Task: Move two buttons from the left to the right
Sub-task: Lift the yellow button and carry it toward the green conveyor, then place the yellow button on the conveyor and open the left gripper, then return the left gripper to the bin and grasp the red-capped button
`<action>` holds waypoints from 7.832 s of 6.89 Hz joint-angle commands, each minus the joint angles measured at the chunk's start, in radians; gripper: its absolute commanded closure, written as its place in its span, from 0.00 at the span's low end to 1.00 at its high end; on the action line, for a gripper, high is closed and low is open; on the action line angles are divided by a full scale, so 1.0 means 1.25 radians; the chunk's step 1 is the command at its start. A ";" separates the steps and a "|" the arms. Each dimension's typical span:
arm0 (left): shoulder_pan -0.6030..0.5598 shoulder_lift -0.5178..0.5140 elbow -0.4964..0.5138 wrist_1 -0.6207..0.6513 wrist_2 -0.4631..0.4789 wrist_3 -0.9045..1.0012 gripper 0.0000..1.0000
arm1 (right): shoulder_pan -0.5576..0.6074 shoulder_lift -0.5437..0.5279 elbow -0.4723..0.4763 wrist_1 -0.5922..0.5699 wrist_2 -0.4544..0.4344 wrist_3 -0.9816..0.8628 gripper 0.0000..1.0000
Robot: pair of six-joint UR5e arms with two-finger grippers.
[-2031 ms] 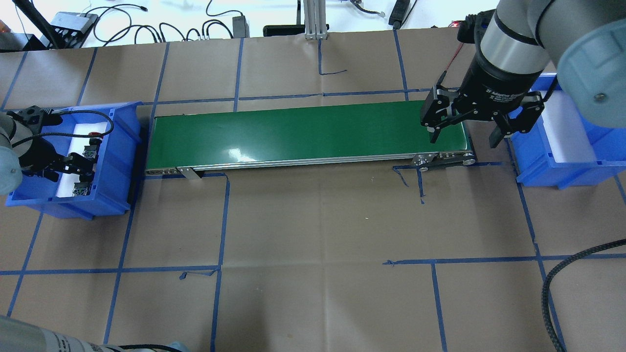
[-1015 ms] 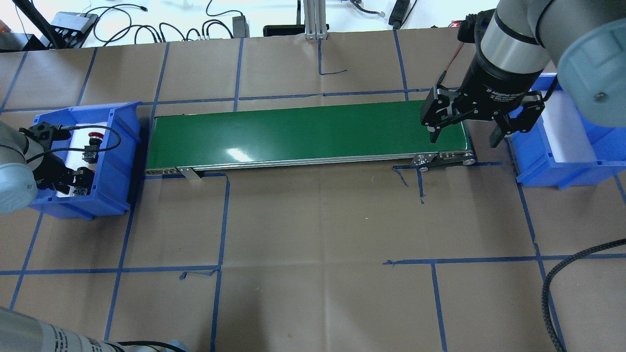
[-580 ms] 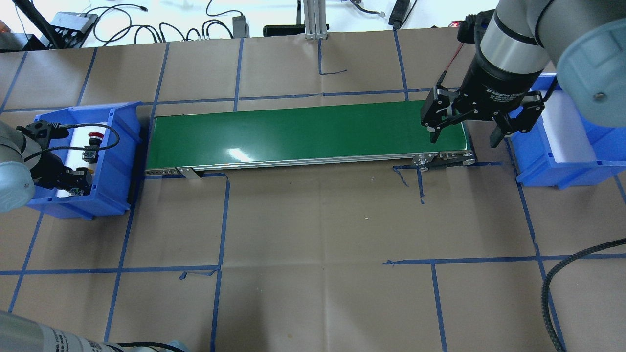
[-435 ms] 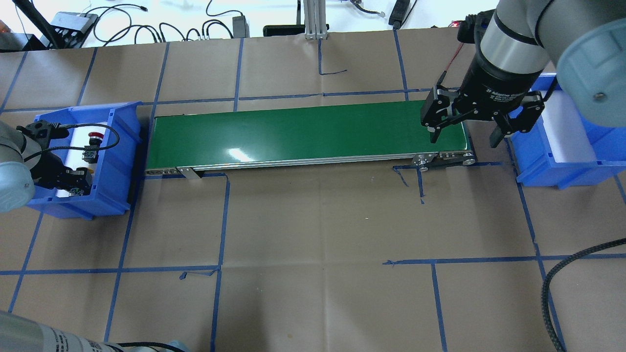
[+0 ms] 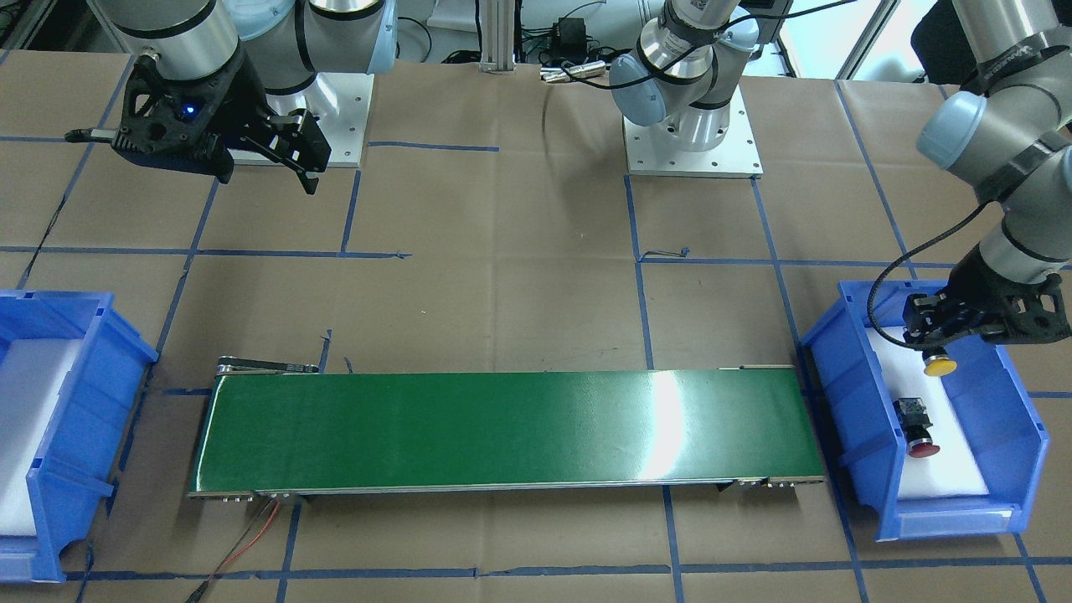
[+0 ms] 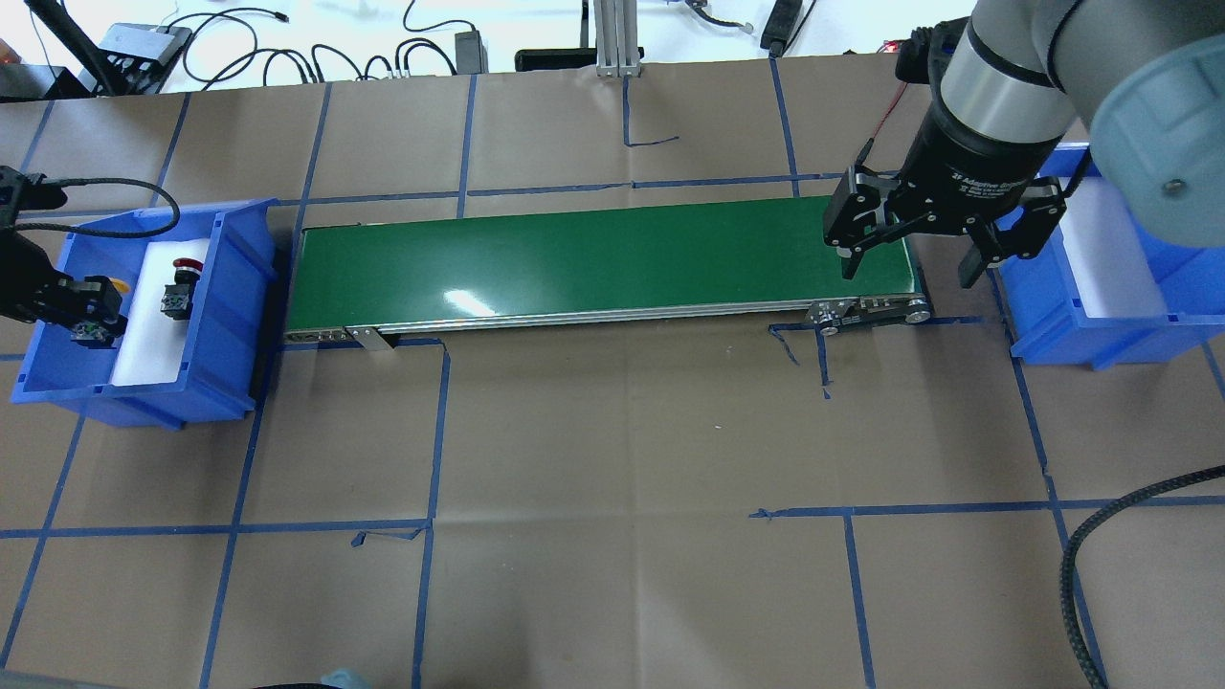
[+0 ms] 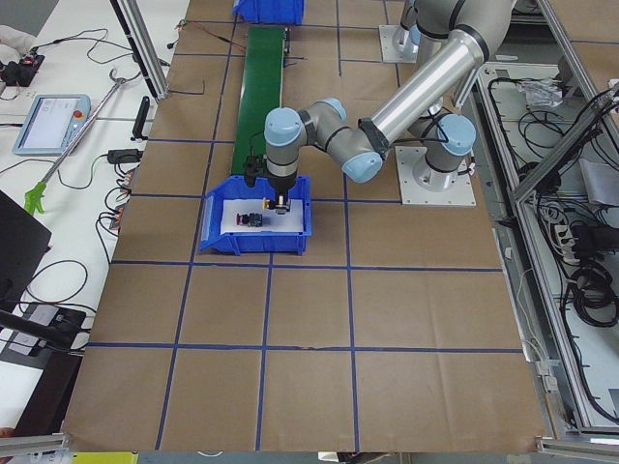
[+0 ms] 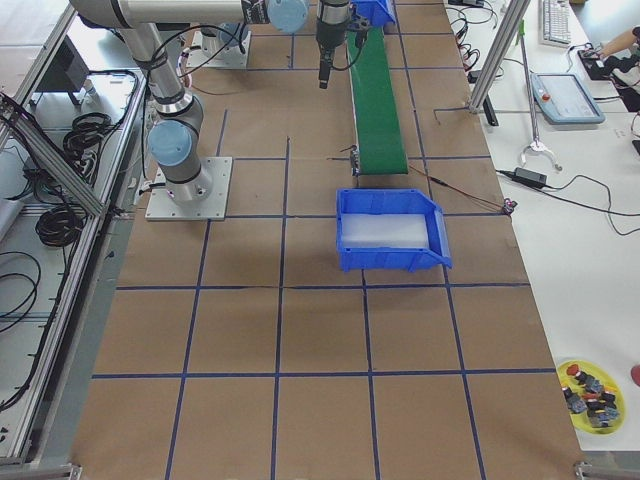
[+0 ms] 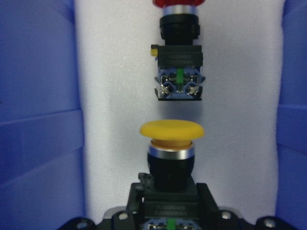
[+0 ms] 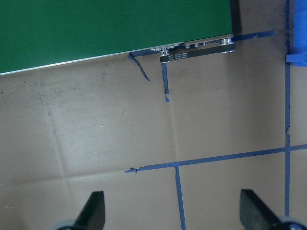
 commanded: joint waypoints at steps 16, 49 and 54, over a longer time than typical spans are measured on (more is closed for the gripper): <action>-0.427 -0.191 0.094 0.033 0.091 -0.378 0.94 | -0.001 0.004 -0.002 0.000 -0.002 -0.001 0.00; -0.060 -0.275 0.100 0.155 -0.035 0.005 0.01 | -0.001 0.009 0.001 -0.001 0.001 -0.005 0.00; -0.063 -0.263 0.107 0.141 -0.036 0.013 0.87 | -0.001 0.009 0.001 -0.001 -0.001 -0.004 0.00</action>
